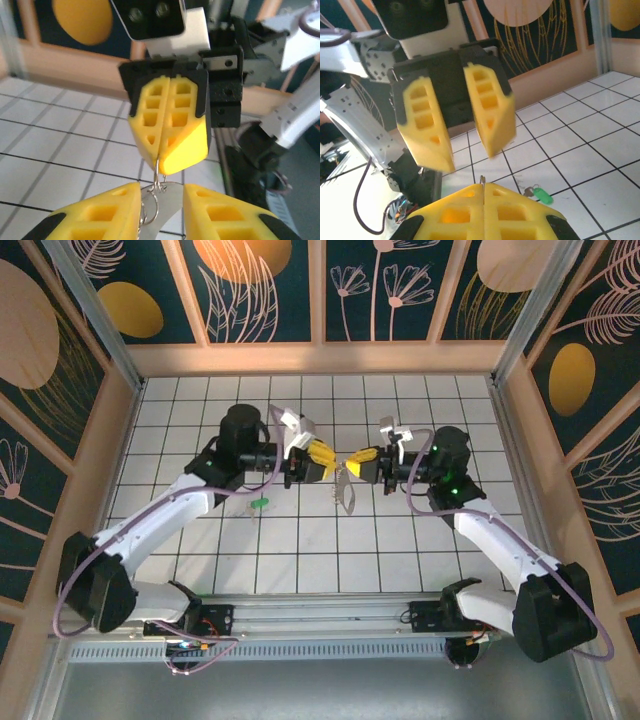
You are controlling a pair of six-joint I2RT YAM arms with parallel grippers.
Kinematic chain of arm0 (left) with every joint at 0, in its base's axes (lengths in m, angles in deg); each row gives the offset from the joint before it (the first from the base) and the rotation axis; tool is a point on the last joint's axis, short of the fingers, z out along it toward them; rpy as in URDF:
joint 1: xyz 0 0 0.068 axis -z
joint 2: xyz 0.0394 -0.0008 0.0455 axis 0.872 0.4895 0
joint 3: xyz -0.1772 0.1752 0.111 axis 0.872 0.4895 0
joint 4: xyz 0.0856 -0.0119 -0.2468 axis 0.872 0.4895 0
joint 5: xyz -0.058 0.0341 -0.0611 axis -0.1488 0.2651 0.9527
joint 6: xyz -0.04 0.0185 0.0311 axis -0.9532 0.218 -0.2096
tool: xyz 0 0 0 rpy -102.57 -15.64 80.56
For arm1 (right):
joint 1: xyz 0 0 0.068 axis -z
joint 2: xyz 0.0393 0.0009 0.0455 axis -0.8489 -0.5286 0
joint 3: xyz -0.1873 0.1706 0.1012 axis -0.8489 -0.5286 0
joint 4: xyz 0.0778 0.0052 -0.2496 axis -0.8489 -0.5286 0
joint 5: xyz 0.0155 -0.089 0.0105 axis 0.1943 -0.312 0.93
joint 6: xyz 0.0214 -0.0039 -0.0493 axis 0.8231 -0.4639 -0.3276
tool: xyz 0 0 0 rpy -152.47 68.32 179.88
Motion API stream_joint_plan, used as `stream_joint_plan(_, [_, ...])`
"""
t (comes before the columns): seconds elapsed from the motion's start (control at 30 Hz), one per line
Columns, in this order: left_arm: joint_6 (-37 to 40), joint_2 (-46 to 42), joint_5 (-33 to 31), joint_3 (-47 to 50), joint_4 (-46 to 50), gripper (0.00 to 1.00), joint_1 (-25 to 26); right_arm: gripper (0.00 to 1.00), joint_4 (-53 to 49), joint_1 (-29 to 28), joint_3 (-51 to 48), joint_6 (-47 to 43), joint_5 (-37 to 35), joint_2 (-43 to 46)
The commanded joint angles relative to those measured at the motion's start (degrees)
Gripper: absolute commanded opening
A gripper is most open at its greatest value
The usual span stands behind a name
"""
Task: Put the keys on the keyring
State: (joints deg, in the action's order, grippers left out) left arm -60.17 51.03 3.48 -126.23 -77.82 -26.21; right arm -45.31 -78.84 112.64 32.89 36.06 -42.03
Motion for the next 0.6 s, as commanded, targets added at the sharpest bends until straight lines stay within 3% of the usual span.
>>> stream_joint_plan(0.0, [-7.83,-4.40,-7.57,3.14,-13.05,0.31,-0.63,0.00,6.70,0.51,-0.76,2.30,-0.74,2.41])
stream_joint_plan(0.57, [-27.78,-1.61,-0.78,12.29,-39.34,0.32,-1.87,0.00,34.96,0.34,-6.03,20.83,-6.57,2.33])
